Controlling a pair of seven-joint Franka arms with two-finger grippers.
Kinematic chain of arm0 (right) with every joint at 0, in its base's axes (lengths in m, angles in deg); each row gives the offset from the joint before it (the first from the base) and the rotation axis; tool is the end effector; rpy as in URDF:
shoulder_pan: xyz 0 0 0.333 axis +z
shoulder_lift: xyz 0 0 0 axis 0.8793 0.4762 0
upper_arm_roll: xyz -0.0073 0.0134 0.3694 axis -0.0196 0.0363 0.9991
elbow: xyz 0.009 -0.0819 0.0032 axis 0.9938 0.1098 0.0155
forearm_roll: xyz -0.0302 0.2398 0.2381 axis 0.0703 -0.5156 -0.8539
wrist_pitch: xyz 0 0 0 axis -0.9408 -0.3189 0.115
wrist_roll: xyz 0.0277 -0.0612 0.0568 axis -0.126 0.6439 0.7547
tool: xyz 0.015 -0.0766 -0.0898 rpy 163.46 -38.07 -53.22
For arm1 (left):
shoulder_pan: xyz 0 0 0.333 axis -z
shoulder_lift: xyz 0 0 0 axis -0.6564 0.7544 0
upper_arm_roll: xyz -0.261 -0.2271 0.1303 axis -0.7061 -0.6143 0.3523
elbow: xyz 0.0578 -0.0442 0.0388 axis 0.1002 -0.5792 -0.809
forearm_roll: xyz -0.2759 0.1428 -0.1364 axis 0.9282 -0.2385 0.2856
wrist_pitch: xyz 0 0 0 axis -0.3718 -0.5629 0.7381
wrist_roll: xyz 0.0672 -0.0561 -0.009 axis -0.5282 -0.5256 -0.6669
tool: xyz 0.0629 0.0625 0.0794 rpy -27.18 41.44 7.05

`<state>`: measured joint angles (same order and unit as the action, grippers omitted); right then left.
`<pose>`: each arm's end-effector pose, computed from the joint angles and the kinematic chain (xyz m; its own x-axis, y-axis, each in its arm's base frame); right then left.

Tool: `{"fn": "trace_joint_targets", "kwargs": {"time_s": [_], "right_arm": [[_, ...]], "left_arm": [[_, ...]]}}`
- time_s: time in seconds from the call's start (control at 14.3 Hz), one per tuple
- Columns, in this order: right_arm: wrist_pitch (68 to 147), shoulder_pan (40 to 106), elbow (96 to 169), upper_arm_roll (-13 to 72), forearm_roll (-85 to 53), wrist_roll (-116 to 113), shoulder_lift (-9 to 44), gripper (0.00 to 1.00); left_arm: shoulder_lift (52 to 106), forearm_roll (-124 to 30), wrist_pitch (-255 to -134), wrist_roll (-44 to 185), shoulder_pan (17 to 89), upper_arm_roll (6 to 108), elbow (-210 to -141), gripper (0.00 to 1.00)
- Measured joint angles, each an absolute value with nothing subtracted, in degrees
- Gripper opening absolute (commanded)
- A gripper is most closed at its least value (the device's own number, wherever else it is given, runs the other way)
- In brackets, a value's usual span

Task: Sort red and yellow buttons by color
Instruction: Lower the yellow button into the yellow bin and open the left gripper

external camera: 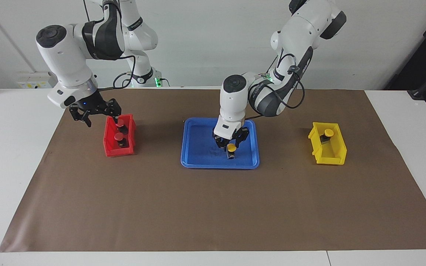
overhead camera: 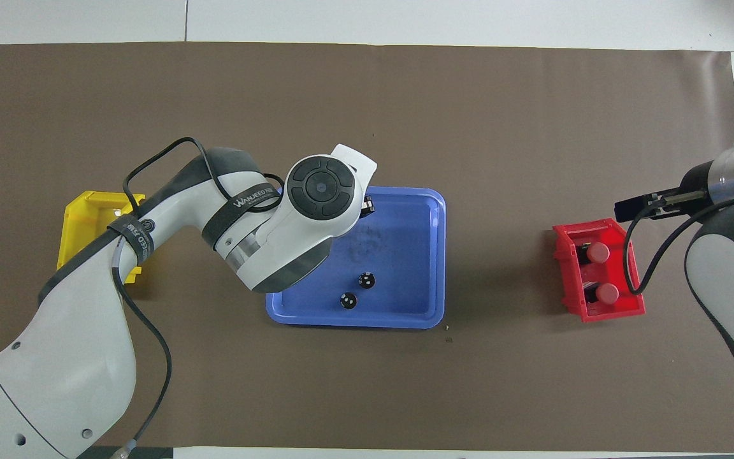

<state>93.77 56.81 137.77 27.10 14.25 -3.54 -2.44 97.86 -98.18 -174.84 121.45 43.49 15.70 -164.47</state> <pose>0.4781 0.0037 0.5905 0.9937 0.1124 -0.0042 0.1124 -0.9937 0.0030 0.5004 -0.3812 0.4247 0.9797 0.1910 0.0608 0.1923 -0.9812 -0.0164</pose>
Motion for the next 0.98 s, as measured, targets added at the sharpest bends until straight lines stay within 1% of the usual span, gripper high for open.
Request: {"fn": "trace_joint_targets", "kwargs": {"time_s": [0.21, 0.35, 0.42, 0.49, 0.63, 0.77, 0.98], "right_arm": [[87.0, 56.6, 132.3, 27.4, 14.3, -5.0, -2.5, 1.00], [82.8, 56.1, 129.3, 26.8, 14.3, -5.1, -2.5, 1.00], [81.8, 55.6, 127.9, 26.6, 14.3, -5.1, -2.4, 1.00], [81.3, 55.0, 126.2, 26.5, 14.4, -5.1, -2.1, 1.00], [79.8, 53.4, 122.2, 26.3, 15.0, -5.1, -0.5, 1.00], [78.7, 53.0, 119.0, 25.8, 16.7, -5.1, 1.6, 1.00], [77.9, 54.7, 117.6, 22.1, 17.1, -5.1, 3.0, 1.00]], "left_arm": [[97.8, -98.2, -172.3, 121.4, 42.8, 15.7, -163.2, 0.02], [97.6, -98.1, -165.4, 120.6, 41.9, 15.5, -159.3, 0.02], [97.2, -97.7, -161.5, 118.2, 41.2, 15.5, -156.7, 0.02], [96.3, -96.5, -158.1, 114.1, 40.0, 15.5, -154.5, 0.02], [93.1, -92.2, -153.9, 104.0, 36.1, 17.2, -152.8, 0.02], [89.4, -87.9, -152.7, 91.4, 33.9, 24.2, -152.8, 0.02], [87.5, -83.7, -153.3, 74.4, 33.1, 36.8, -153.6, 0.02]]}}
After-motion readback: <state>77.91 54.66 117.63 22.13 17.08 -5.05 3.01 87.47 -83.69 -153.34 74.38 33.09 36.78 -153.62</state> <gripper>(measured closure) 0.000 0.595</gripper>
